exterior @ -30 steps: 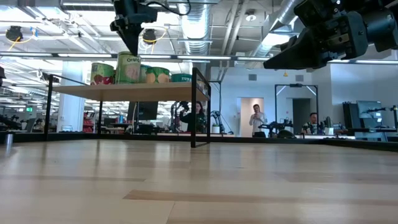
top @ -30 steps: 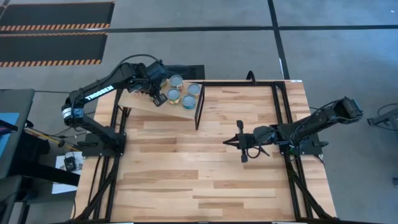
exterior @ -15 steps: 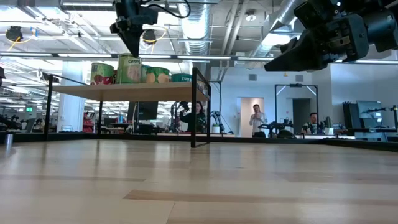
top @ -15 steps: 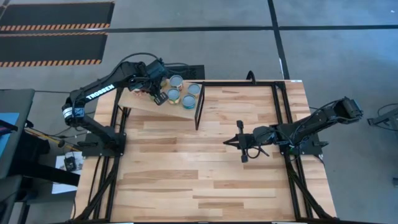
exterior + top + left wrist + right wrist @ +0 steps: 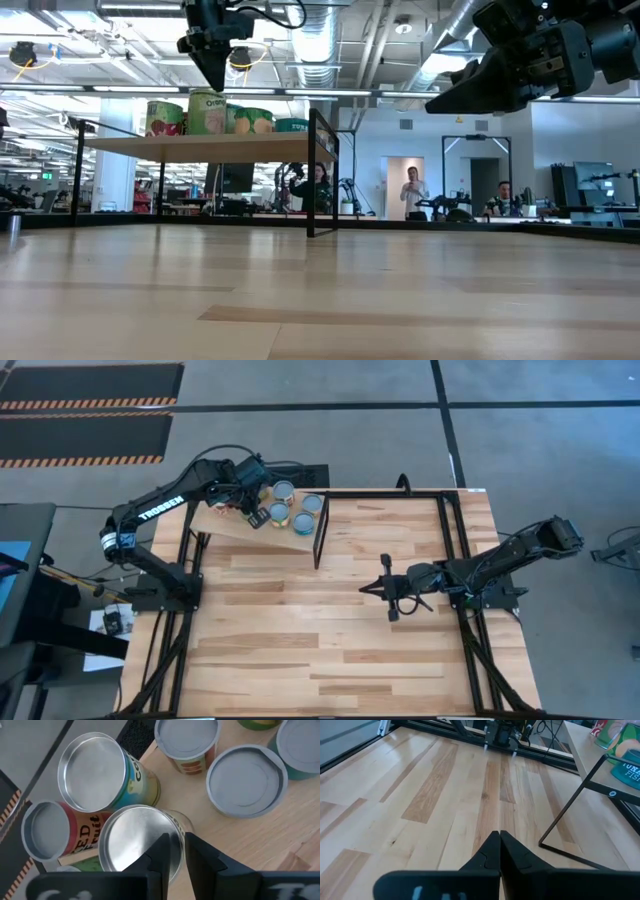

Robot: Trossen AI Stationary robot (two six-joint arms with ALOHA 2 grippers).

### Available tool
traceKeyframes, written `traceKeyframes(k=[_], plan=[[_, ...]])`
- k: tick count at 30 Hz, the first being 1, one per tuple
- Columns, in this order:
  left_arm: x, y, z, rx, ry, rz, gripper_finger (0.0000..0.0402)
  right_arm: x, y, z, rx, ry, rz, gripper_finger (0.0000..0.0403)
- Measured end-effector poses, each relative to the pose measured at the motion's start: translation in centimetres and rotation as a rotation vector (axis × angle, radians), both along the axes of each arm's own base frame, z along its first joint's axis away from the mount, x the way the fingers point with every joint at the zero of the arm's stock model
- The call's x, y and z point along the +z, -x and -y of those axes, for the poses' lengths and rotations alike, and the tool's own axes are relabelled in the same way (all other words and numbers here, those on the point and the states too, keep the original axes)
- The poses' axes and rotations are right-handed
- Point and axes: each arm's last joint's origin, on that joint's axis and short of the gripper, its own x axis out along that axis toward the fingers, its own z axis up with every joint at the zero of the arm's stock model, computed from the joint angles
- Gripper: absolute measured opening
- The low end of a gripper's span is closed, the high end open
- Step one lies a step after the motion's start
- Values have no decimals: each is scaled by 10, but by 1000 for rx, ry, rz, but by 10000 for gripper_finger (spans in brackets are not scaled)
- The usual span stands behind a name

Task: Pick and place cans onto a shelf
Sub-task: Put the canned oranges on the shelf, then return to Home Position

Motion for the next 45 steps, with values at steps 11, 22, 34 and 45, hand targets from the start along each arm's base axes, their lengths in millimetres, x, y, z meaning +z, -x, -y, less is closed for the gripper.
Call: traceKeyframes(k=[11,22,34,45], plan=[[20,5,19,-65,-106,92,53,0,0,0,-3,-9,8,14],[26,17,68,-283,-169,398,53,3,0,0,-5,-20,29,11],[-67,16,103,-699,-126,771,52,5,-1,1,-12,-27,57,9],[-129,32,117,-869,-132,994,52,13,-3,8,-41,-43,135,8]])
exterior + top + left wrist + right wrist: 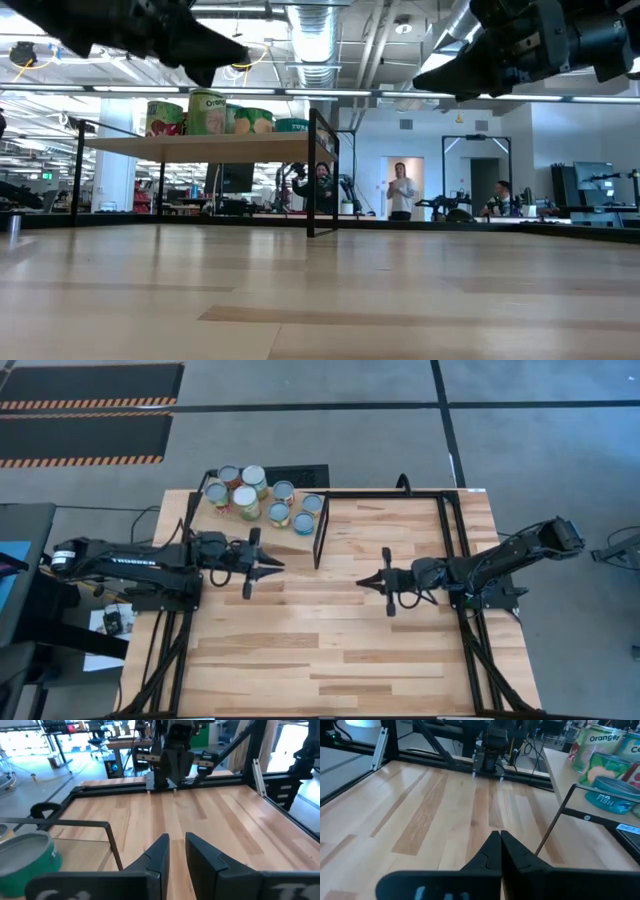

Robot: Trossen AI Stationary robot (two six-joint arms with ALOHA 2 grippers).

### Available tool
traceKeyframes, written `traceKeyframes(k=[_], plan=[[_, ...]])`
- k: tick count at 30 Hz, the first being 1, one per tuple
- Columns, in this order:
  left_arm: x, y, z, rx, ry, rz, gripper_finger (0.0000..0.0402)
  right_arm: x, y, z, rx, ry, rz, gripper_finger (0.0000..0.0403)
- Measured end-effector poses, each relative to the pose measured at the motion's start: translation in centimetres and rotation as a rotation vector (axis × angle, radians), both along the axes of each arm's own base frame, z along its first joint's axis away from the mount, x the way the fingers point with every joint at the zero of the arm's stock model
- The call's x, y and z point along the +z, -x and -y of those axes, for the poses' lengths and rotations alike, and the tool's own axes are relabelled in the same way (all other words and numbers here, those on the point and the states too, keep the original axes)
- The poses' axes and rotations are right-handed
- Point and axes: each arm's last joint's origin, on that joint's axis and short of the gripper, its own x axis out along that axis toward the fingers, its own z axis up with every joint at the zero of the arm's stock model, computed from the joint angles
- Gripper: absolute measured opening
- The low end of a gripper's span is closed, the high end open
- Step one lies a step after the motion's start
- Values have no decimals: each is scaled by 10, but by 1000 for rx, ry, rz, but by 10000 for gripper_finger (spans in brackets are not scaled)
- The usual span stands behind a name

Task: Pick and place cans onto a shelf
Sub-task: Return to Home Position

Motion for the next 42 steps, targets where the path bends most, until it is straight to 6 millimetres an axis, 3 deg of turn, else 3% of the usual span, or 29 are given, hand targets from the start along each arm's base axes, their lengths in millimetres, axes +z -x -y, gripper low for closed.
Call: traceKeyframes(k=[7,10,19,26,34,42], plan=[[-18,6,-6,-27,9,54,25,8,17,17,-51,47,20,7],[-18,7,-8,-52,27,69,5,1,33,30,-51,38,25,7],[-18,7,-8,-75,-17,74,4,3,68,51,35,-22,152,6],[-17,8,-8,-74,-40,137,4,-12,89,53,5,-5,201,6],[-43,25,-6,-36,28,221,4,-23,106,49,51,-6,282,7],[-45,43,-4,0,19,235,4,-25,117,50,21,-40,279,8]])
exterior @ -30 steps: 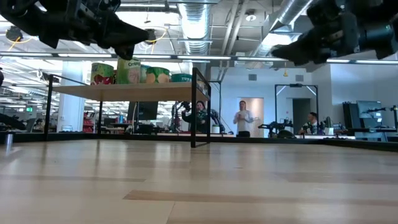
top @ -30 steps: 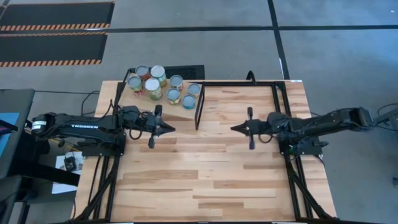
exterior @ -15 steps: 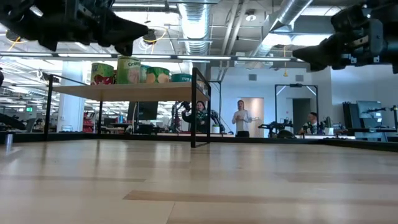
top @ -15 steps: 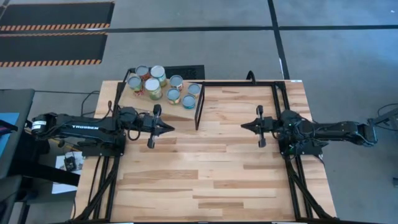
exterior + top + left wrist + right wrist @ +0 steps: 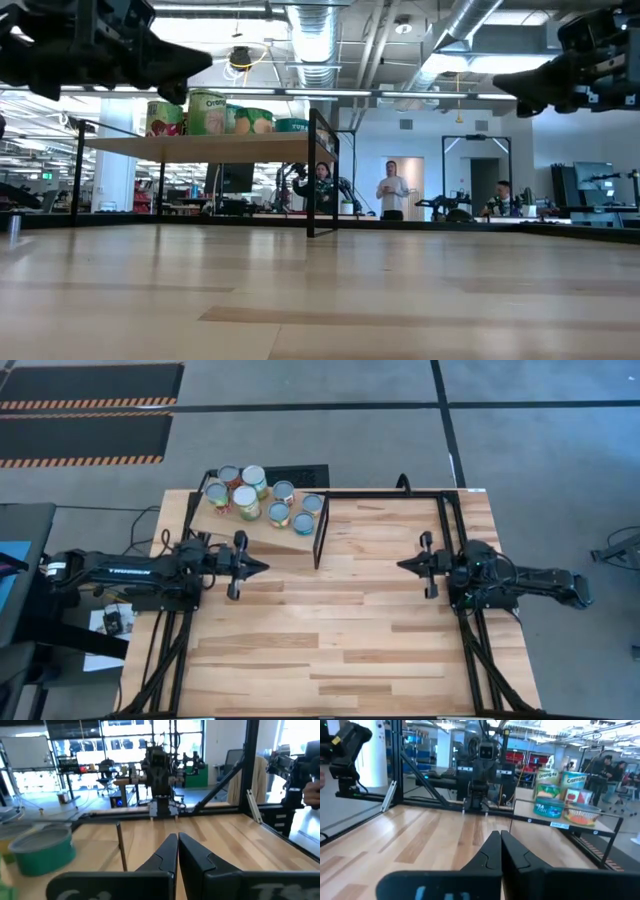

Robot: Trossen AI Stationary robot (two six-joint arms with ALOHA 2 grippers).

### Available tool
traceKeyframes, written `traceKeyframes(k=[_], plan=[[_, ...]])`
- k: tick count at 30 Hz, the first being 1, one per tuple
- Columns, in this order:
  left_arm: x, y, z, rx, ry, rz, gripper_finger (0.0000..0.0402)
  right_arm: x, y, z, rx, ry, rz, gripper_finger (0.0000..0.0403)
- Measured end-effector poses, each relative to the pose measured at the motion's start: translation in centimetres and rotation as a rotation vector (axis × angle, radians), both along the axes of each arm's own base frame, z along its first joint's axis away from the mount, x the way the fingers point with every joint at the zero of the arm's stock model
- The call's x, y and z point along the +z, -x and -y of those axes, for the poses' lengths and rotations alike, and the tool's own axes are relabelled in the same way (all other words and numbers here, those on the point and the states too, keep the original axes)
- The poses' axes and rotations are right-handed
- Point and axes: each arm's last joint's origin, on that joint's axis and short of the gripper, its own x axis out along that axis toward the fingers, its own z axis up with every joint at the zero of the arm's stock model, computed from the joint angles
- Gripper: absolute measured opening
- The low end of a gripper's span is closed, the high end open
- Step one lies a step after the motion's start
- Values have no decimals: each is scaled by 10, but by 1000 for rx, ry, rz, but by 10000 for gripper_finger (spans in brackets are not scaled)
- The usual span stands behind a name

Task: Pick and place cans onto a shelf
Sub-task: Return to Home Position

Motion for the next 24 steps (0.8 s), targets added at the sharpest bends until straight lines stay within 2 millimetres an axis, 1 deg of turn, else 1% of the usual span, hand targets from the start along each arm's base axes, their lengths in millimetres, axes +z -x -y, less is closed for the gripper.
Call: traceKeyframes(k=[4,10,14,19,24], plan=[[-3,11,0,13,8,9,4,0,5,-1,-2,15,13,8],[-18,27,-2,46,58,45,4,-3,10,-2,-6,10,-5,8],[-15,33,-2,66,68,74,4,-3,10,-1,-26,18,-6,8],[-12,39,-2,82,32,98,4,-4,10,1,-58,26,-17,8],[-18,45,-5,128,42,43,4,-6,11,5,-114,-4,-28,8]])
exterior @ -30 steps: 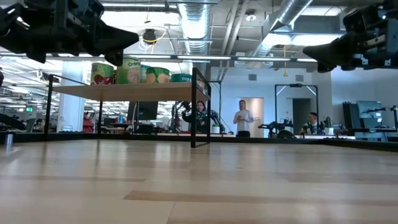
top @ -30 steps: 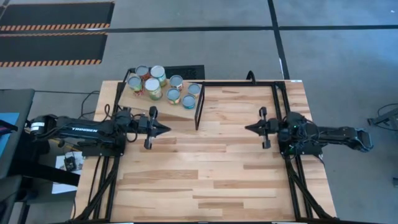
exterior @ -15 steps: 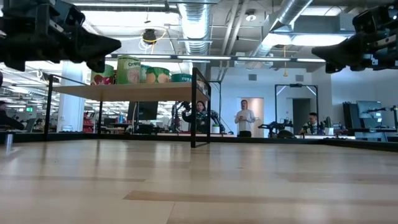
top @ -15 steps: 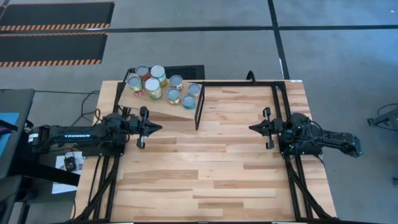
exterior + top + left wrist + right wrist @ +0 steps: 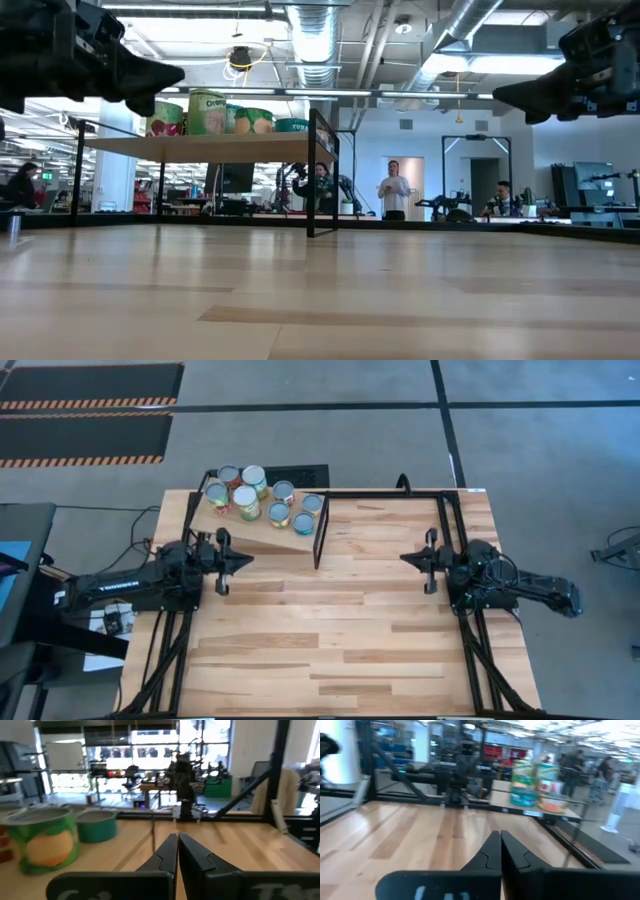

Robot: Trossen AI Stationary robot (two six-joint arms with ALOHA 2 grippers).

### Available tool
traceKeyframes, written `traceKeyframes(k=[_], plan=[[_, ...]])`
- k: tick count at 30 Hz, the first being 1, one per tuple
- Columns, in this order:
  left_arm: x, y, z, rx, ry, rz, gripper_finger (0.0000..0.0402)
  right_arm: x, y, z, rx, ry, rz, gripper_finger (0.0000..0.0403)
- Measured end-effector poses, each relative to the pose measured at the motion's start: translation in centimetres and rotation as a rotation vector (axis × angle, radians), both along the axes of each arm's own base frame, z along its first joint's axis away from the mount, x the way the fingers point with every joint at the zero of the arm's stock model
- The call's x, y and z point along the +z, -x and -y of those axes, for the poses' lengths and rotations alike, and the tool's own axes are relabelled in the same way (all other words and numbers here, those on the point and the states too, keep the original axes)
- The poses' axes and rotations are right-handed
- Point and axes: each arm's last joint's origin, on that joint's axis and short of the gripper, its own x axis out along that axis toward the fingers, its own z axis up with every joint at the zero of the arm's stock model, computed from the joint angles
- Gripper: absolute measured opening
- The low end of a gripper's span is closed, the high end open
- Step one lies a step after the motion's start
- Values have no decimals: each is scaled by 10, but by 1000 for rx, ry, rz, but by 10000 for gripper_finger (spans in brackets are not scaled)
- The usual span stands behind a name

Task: Pick and place cans onto a shelf
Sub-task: Return to Home Position

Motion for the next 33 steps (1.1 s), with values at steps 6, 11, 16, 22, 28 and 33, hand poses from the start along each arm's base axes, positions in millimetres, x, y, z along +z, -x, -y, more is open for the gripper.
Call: traceKeyframes(k=[6,11,16,22,28,33], plan=[[-1,7,0,42,3,4,4,-1,1,4,-60,-32,-6,8],[0,16,2,59,4,31,4,-2,1,5,-83,-37,-10,9],[-5,15,2,61,17,-18,4,-2,1,5,-83,-38,-18,22],[-3,15,2,65,-9,4,4,-2,1,5,-82,-39,-18,36],[-4,15,1,94,-20,-7,4,-2,1,5,-82,-39,-17,37],[-9,15,-1,146,43,-54,4,-2,1,5,-82,-39,-17,38]])
